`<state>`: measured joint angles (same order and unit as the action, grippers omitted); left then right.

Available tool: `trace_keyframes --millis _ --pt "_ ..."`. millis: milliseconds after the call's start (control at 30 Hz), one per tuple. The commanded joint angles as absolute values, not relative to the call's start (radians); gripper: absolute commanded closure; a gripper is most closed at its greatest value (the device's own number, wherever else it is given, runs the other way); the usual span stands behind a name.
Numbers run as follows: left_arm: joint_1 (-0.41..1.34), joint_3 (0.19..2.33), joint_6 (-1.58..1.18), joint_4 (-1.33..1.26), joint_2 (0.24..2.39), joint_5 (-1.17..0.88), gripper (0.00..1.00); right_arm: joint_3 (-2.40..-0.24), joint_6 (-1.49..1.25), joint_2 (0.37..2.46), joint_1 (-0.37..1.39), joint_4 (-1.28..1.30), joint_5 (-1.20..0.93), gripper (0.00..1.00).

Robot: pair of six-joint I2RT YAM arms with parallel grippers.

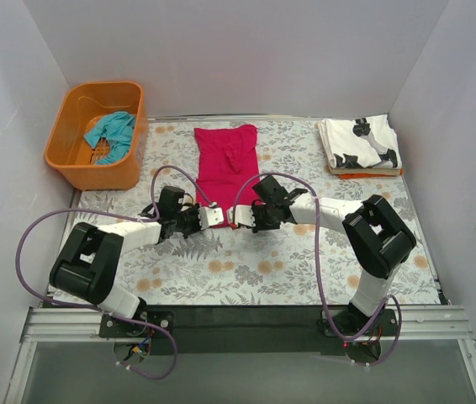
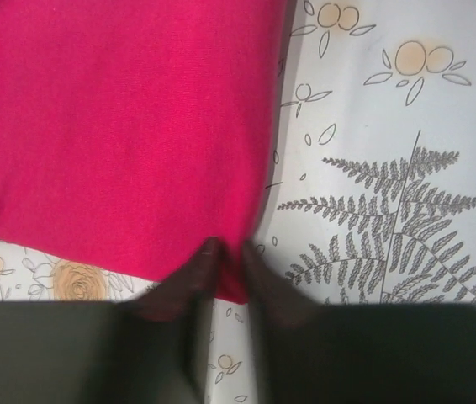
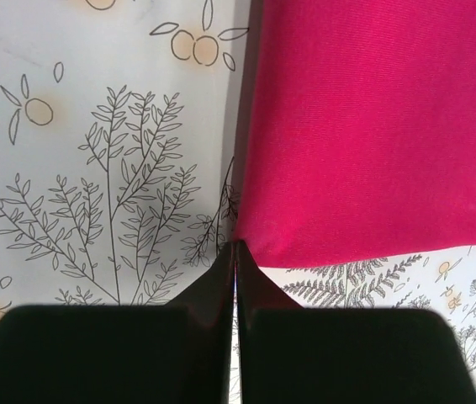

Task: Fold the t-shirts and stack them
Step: Fold the tshirt

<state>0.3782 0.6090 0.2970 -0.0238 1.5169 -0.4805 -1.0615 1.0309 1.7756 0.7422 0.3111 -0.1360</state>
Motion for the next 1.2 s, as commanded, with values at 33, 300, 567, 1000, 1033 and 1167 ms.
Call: trace_keyframes --millis 33,300,567,1000,1033,1167 --pt "0.380 0.597 0.331 0.031 1.502 -0.482 0.95 -1.037 1.025 1.756 0.746 0.288 -0.118 0.99" --pt "0.394 0.610 0.348 0.251 1.316 -0.601 1.00 -1.072 0.951 1.646 0.753 0.417 -0.182 0.99" --pt "0.405 0.632 0.408 0.621 1.040 -0.745 1.00 -1.051 0.858 1.421 0.827 0.597 -0.241 0.99" --pt "0.399 0.889 0.072 0.823 0.805 -0.695 1.00 -1.179 0.753 1.247 0.908 0.761 -0.135 0.99" --pt "0.388 0.894 0.051 0.804 0.814 -0.686 1.00 -1.202 0.762 1.253 0.901 0.759 -0.129 0.99" --pt "0.341 0.899 0.035 0.732 0.866 -0.676 1.00 -1.304 0.795 1.362 0.835 0.756 -0.146 0.99"
